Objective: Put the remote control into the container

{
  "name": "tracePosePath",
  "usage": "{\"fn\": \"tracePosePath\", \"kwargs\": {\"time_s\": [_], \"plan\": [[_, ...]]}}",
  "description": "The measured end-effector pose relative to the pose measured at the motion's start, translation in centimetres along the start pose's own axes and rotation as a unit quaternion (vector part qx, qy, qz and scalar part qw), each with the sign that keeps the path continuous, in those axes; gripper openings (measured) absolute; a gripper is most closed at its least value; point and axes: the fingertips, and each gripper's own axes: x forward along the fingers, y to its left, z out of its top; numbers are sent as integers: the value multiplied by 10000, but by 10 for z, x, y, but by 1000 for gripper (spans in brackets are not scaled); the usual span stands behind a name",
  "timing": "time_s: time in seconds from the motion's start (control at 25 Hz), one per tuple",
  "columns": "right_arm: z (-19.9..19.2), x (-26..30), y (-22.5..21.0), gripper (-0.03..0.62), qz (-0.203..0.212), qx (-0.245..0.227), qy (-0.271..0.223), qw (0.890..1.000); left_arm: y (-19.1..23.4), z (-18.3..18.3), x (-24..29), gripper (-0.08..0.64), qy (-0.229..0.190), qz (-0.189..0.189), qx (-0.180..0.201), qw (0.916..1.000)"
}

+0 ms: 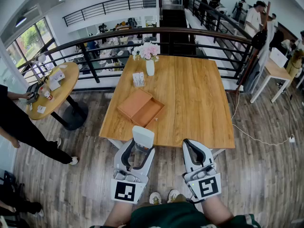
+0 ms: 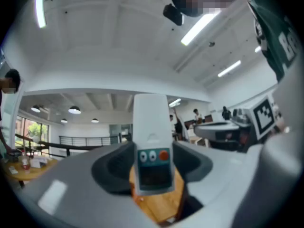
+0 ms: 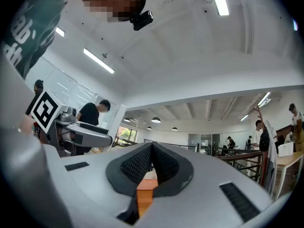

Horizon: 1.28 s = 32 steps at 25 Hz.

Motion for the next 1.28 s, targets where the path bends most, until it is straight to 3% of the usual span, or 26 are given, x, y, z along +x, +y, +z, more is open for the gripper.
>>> {"fn": "tracePosePath", "kwargs": {"time_s": [0.44, 0.92, 1.28], "plan": [[-3, 0, -5, 17, 31, -101, 3, 9999, -2, -1, 4, 249, 26, 85, 32, 10000], [-1, -10, -34, 17, 60, 145, -317, 9994, -14, -1, 14, 249, 135, 335, 68, 9993], [-26, -26, -59, 16, 152, 362, -297, 9988, -22, -7, 21, 249, 200, 625, 192, 9977]]}}
